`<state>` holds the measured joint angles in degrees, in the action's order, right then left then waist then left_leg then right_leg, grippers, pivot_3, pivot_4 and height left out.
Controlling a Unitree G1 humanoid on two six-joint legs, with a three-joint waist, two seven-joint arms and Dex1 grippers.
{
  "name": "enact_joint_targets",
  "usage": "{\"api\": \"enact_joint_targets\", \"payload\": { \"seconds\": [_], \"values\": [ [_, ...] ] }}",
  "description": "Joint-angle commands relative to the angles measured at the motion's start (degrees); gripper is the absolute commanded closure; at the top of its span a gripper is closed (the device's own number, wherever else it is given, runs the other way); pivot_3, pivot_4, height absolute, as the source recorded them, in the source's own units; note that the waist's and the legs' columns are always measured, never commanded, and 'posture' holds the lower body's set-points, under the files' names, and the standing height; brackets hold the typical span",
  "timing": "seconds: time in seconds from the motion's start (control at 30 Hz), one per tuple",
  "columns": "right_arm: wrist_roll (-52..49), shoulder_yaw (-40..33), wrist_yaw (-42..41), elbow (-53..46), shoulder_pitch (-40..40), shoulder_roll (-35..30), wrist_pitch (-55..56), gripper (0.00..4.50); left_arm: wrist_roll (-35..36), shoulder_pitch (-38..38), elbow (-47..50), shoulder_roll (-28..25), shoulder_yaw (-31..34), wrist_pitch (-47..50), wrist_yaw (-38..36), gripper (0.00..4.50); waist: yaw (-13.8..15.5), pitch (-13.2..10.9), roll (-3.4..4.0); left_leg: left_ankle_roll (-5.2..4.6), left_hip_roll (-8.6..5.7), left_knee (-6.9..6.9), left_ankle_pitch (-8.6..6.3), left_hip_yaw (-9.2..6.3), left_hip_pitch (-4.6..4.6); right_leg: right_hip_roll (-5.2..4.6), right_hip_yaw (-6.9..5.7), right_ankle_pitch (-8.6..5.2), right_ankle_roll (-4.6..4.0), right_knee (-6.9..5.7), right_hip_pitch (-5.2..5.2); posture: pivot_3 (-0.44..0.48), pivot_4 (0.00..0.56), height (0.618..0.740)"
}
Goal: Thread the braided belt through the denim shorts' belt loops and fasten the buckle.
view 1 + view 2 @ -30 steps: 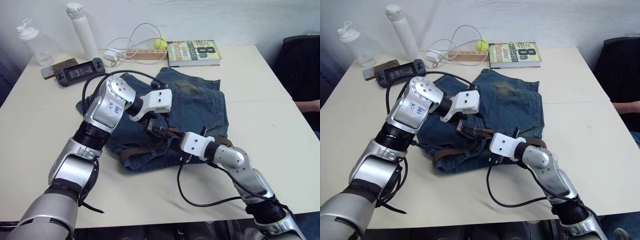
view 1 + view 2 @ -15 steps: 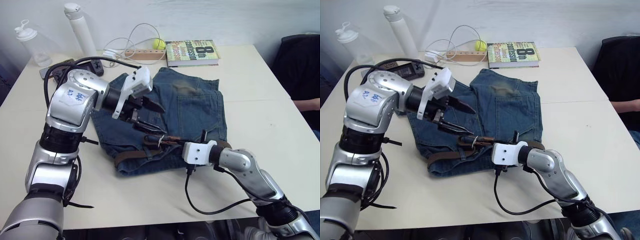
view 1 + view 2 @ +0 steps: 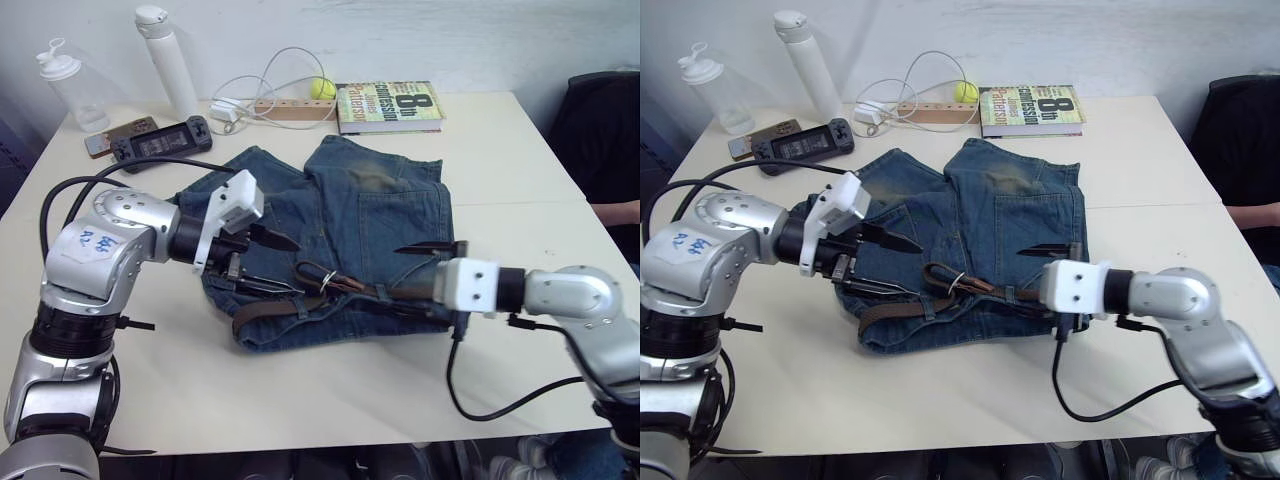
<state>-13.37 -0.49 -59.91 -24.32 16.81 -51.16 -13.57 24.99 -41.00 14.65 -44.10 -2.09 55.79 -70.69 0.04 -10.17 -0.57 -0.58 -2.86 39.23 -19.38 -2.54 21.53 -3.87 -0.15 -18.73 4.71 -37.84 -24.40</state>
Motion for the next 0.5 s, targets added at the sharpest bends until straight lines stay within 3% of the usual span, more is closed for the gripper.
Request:
{"api": "enact_joint_targets", "payload": {
  "seconds": [0.03, 0.3, 0.5],
  "values": [
    [-2.86, -2.45, 0.91, -0.07, 3.63, -0.31, -3.66, 0.0, 1.48, 1.54, -1.15, -0.51, 1.17, -0.29, 2.12, 0.78, -0.06, 0.0, 0.0, 0.0, 0.0, 0.0, 0.0, 0.01, -0.02, -0.01, 0.01, 0.0, 0.0, -0.01, 0.0, 0.0, 0.15, 0.735],
    [-4.64, -1.51, 2.86, 0.72, 9.57, 1.28, -8.48, 0.0, -2.48, 8.43, -0.68, -1.34, -6.06, -8.0, 4.14, 4.46, 0.02, 0.0, 0.0, 0.0, 0.0, -0.05, -0.01, 0.02, -0.05, 0.02, 0.09, 0.0, -0.01, 0.01, -0.03, 0.0, 0.15, 0.735],
    [-7.59, 0.64, 2.3, -0.43, 11.66, 1.95, -14.43, 0.0, -5.79, 13.53, -2.27, -0.15, -10.12, -12.79, 6.89, 4.46, 0.08, 0.0, 0.01, -0.03, -0.02, -0.04, -0.02, 0.02, -0.04, -0.01, 0.1, 0.0, -0.01, 0.04, -0.03, 0.0, 0.15, 0.735]
  ]
}}
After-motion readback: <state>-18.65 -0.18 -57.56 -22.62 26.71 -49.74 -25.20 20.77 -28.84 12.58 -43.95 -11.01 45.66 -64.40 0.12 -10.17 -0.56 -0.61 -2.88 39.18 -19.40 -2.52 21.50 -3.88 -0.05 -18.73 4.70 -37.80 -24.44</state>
